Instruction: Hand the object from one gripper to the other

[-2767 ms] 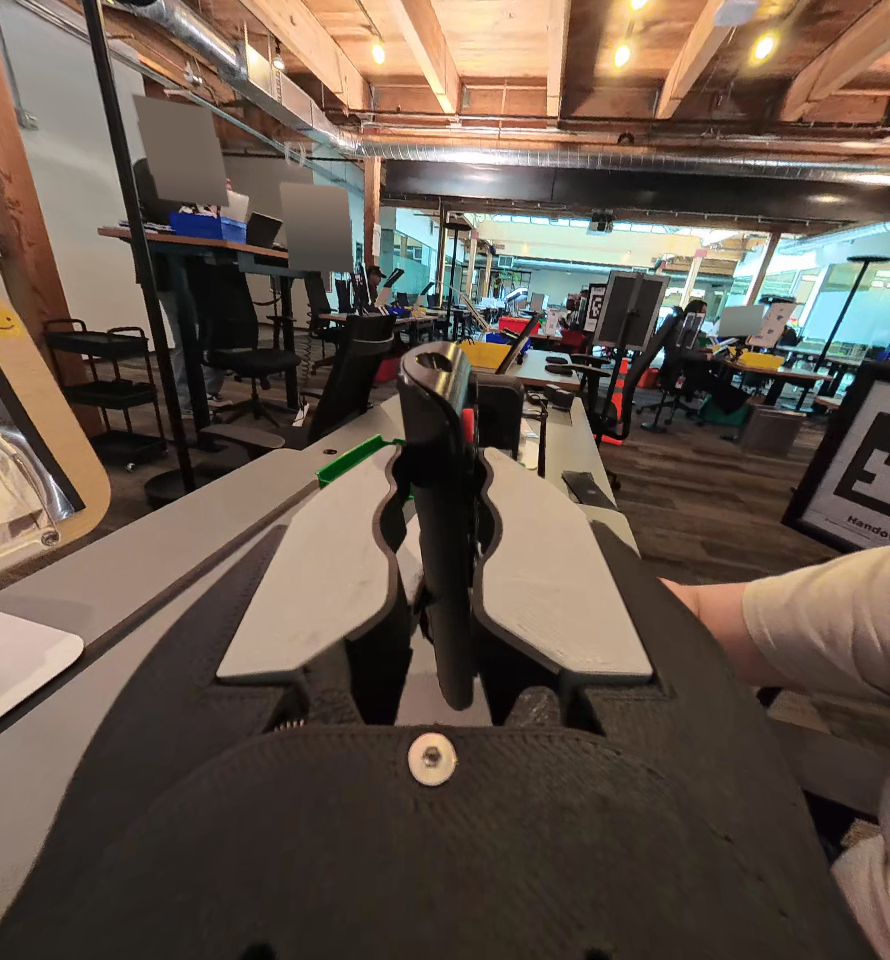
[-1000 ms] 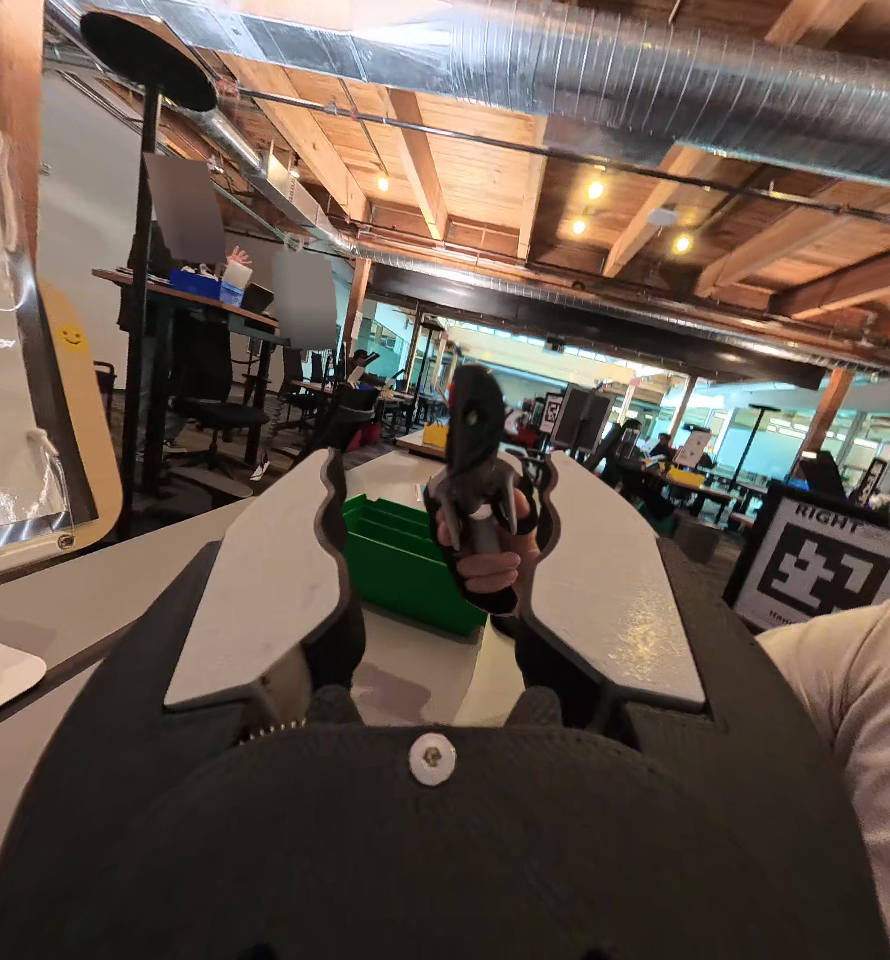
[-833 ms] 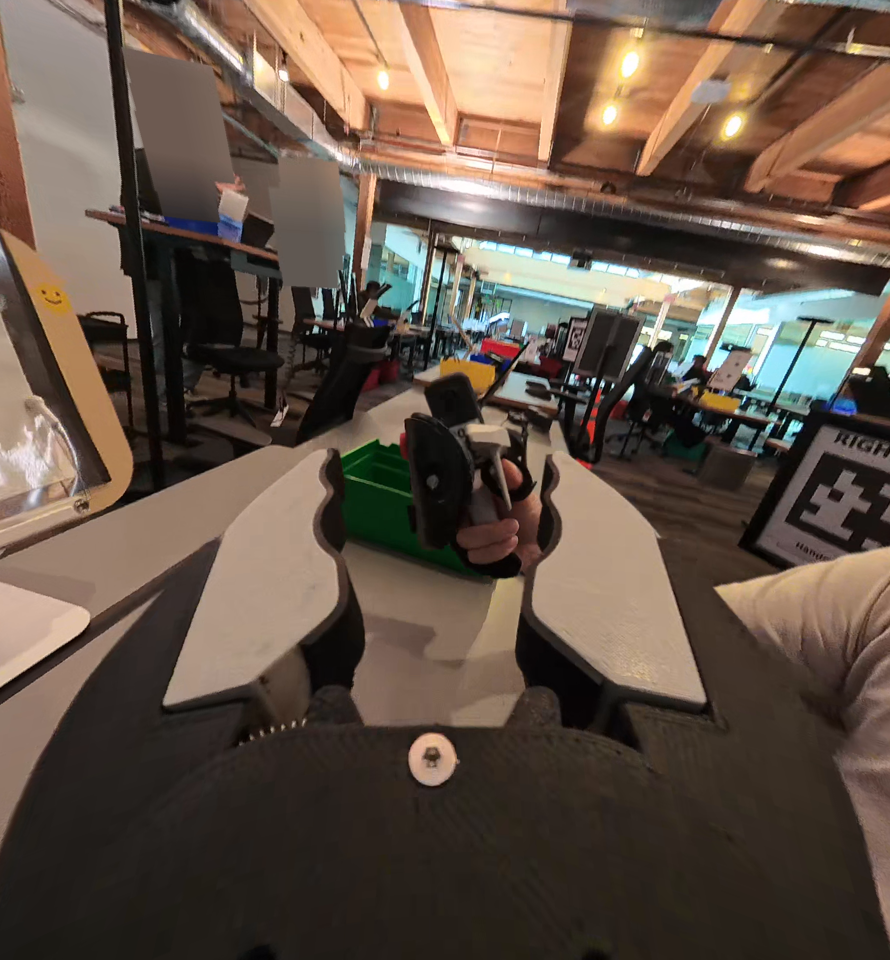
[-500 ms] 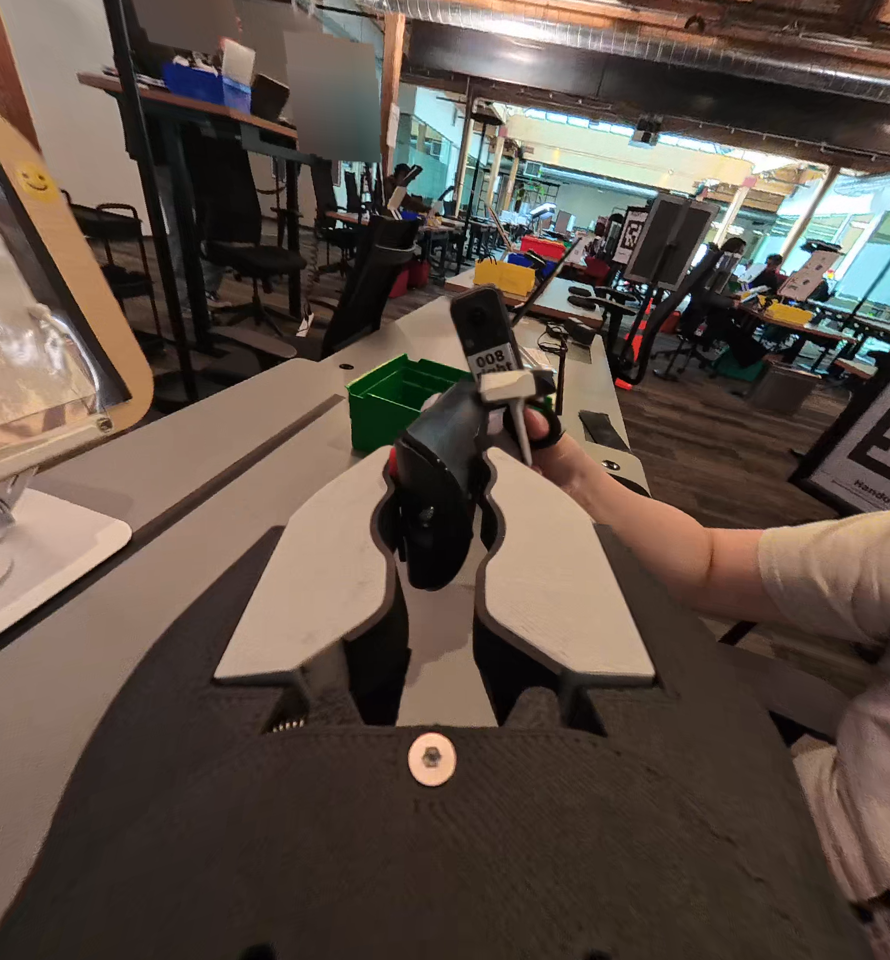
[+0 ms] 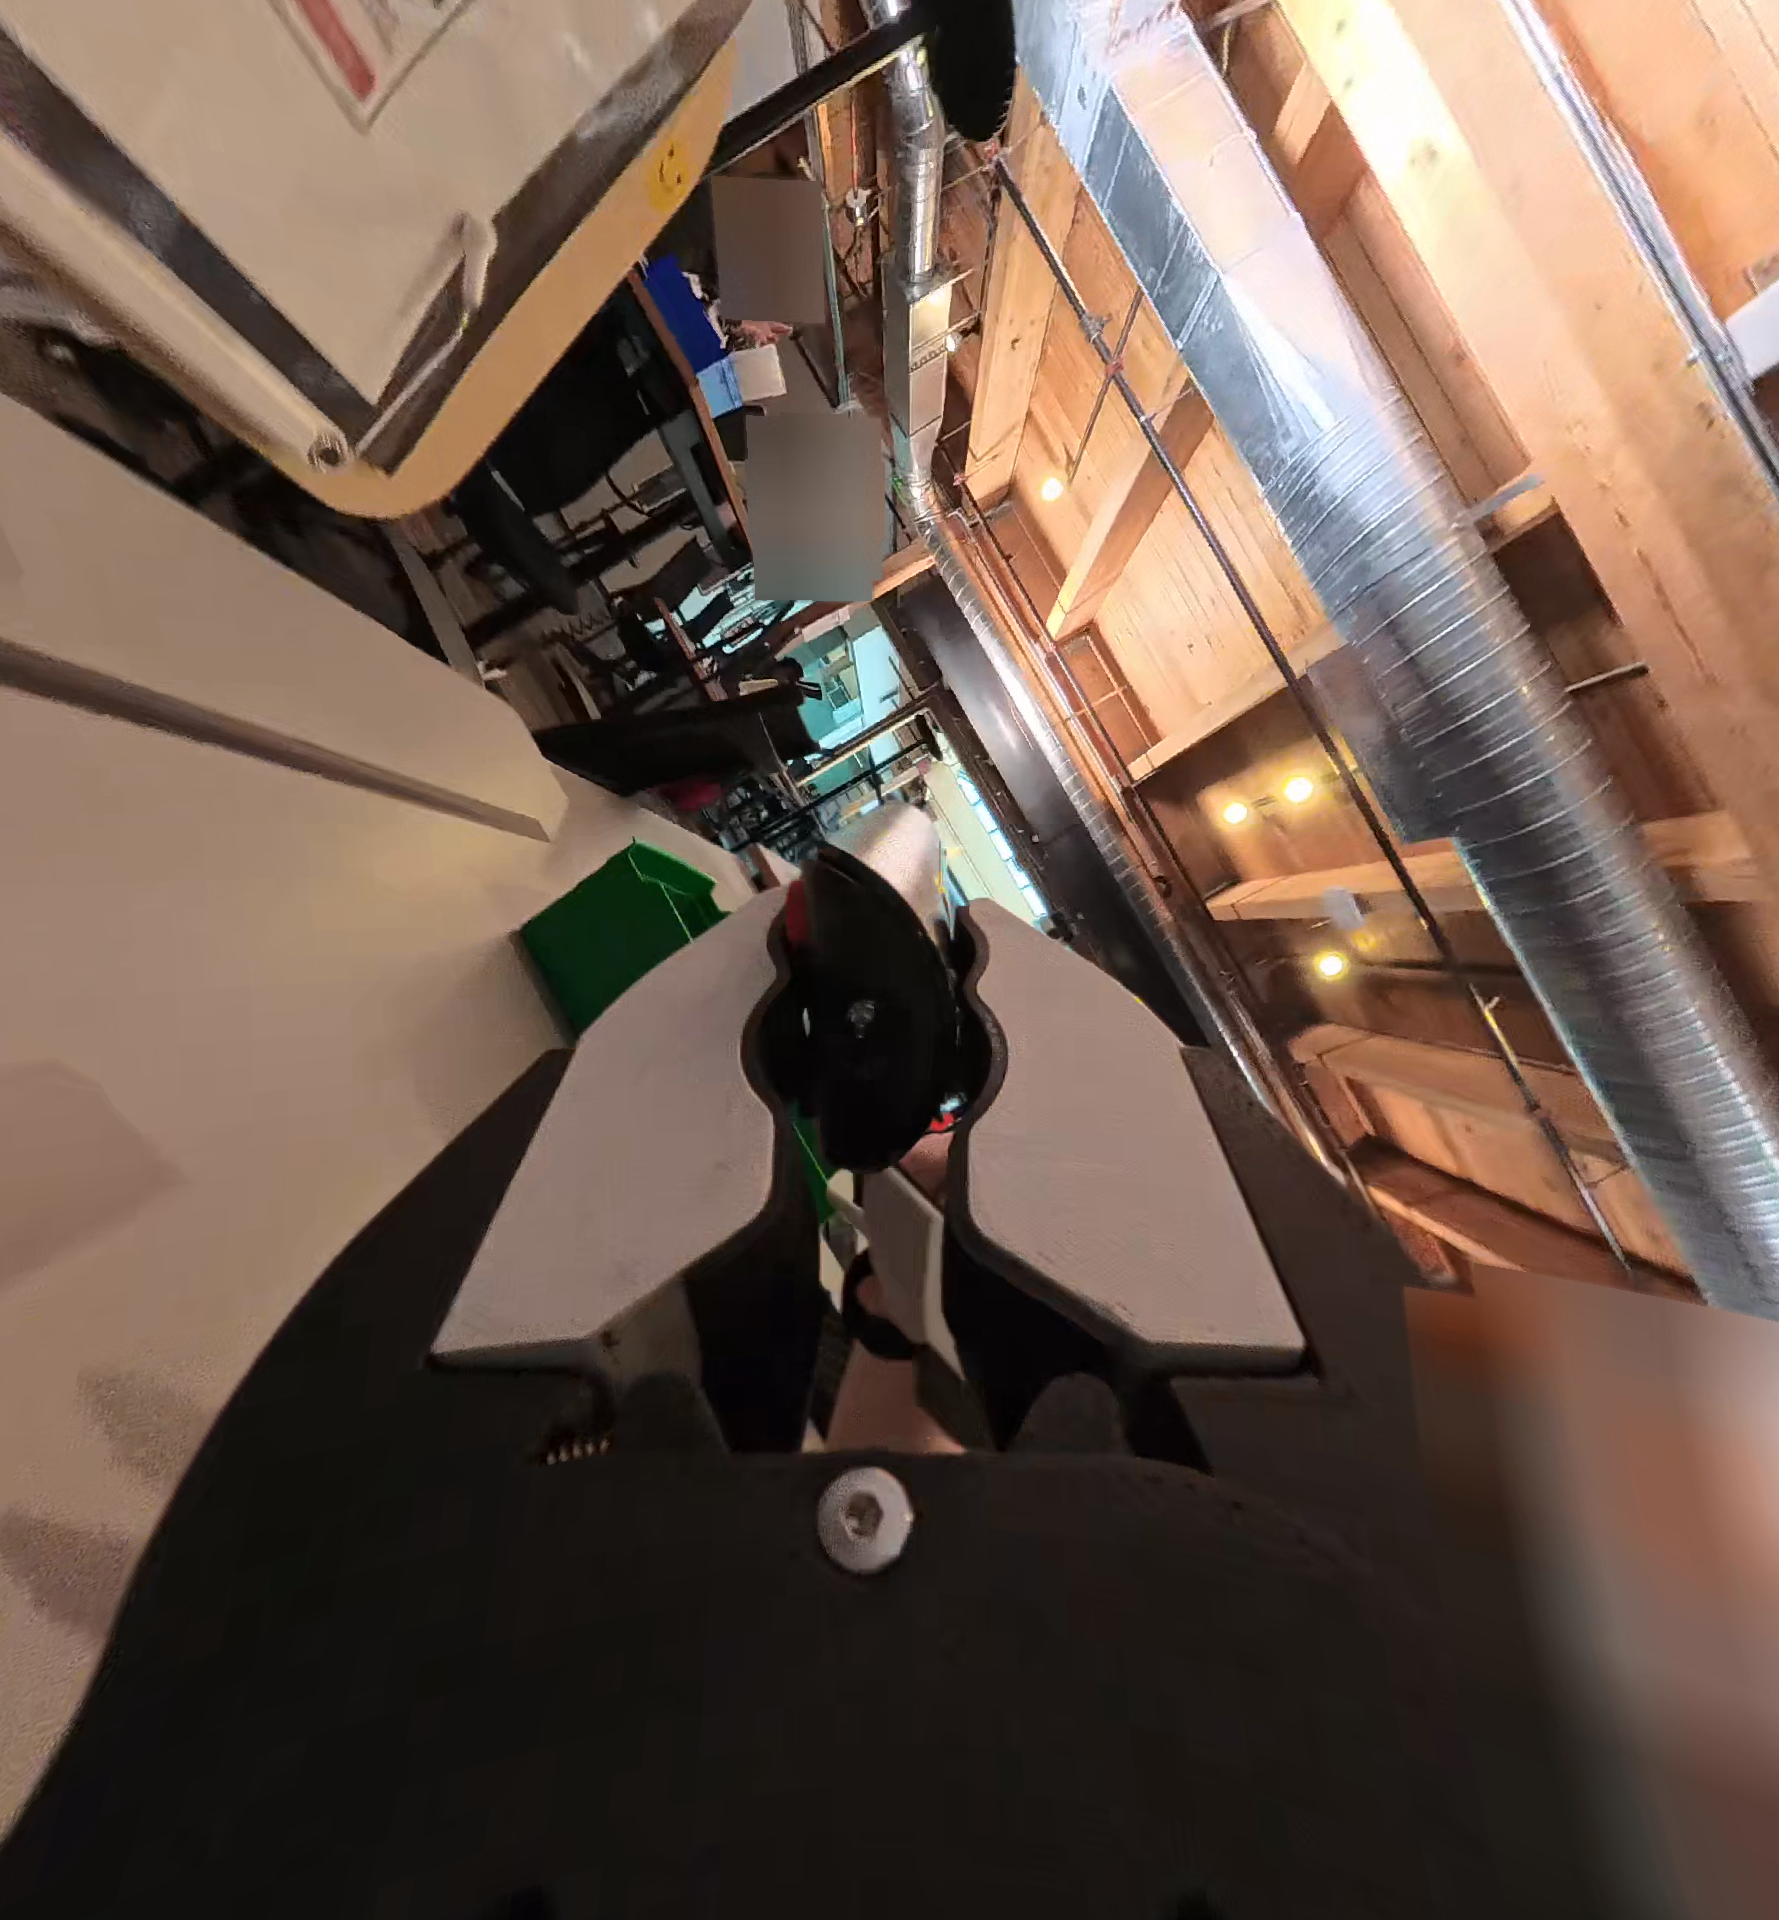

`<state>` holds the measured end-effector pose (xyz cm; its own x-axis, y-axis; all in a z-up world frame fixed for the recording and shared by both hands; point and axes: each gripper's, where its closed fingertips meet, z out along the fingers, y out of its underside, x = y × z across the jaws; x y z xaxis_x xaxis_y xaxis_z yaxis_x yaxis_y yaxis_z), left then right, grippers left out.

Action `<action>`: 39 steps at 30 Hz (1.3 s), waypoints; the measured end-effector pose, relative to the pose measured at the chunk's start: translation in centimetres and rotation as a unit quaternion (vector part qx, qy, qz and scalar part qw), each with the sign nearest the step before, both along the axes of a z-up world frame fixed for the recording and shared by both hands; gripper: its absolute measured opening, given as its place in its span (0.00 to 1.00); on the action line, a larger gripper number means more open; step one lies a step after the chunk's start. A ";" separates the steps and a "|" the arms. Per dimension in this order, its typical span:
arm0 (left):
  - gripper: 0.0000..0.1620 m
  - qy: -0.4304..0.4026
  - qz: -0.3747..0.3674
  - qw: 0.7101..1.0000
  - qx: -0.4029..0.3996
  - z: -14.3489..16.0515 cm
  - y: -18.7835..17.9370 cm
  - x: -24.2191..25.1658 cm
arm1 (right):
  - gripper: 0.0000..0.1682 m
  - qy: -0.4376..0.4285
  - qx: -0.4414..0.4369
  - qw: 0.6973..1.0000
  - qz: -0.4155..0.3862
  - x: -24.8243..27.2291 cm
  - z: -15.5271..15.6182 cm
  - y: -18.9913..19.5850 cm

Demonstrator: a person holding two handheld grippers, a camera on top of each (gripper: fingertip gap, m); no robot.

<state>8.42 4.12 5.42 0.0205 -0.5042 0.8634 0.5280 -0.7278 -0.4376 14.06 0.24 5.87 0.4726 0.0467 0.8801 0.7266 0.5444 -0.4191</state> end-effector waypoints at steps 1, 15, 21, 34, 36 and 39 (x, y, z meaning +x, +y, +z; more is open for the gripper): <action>0.15 0.001 -0.002 1.000 -0.010 -0.5 -0.1 0.7 | 0.44 -0.023 0.015 0.999 -0.019 -0.3 -0.6 0.2; 0.16 0.048 -0.055 0.996 -0.048 -3.6 -2.5 6.4 | 0.20 -0.092 0.050 0.986 -0.129 1.3 -3.8 3.1; 0.38 0.127 0.010 0.983 0.132 0.5 -2.7 5.0 | 0.16 0.020 -0.082 0.995 -0.050 2.7 -3.7 3.8; 0.43 0.252 -0.120 0.927 0.249 -1.4 -6.0 7.1 | 0.15 0.504 -0.612 0.430 0.432 2.6 0.8 0.3; 0.43 0.260 -0.144 0.924 0.242 -2.4 -6.6 8.1 | 0.15 0.506 -0.613 0.425 0.433 2.3 0.6 0.4; 0.40 0.253 -0.172 0.926 0.220 -3.5 -7.1 9.2 | 0.15 0.505 -0.612 0.415 0.445 2.0 0.8 0.0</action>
